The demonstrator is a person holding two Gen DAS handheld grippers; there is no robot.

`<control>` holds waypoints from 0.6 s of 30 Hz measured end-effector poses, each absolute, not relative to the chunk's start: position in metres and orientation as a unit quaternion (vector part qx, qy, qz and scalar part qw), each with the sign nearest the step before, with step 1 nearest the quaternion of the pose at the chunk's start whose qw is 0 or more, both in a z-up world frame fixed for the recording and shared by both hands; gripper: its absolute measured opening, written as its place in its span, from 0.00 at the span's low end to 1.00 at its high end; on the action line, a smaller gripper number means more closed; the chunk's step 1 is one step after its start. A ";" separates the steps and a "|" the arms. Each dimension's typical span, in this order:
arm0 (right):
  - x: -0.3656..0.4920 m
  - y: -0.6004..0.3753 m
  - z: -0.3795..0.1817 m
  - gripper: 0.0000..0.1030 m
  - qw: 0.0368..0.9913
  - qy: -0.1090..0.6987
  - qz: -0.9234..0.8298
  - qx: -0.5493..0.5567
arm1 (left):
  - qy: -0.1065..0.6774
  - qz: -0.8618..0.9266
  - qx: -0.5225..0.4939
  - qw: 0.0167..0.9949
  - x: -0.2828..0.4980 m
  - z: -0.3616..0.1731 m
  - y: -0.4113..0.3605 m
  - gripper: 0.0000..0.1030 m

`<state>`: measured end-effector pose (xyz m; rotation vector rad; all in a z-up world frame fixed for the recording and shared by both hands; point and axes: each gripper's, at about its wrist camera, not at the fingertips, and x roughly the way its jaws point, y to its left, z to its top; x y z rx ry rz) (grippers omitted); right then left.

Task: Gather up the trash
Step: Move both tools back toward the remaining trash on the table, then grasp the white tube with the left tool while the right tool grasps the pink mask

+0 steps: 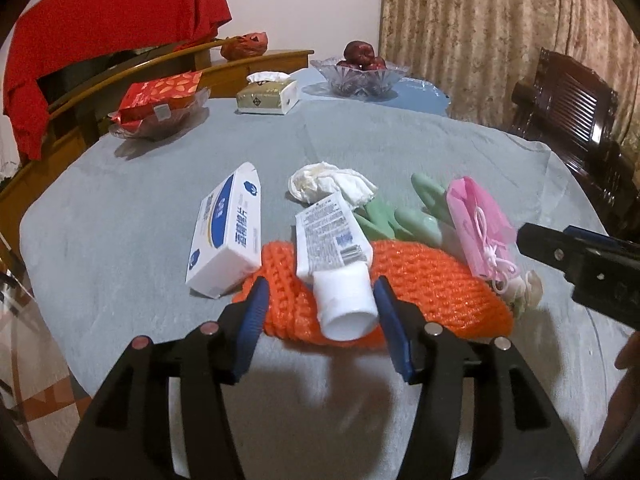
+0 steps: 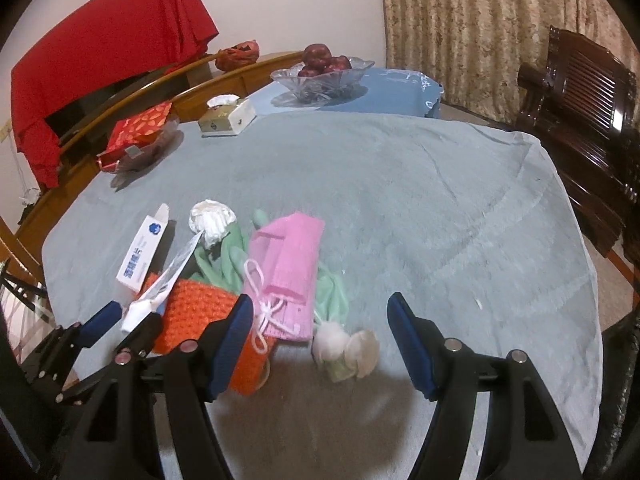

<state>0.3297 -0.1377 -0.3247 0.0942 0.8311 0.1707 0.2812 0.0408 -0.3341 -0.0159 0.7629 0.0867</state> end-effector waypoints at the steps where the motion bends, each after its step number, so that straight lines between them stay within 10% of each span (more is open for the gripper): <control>1: 0.331 -0.139 -0.324 0.66 0.911 0.402 0.080 0.047 | 0.371 0.039 -0.013 0.928 0.281 -0.333 0.042 0.51; 18: 0.365 -0.118 -0.351 0.40 0.893 0.438 0.080 0.062 | 0.378 0.023 -0.026 0.925 0.289 -0.343 0.045 0.49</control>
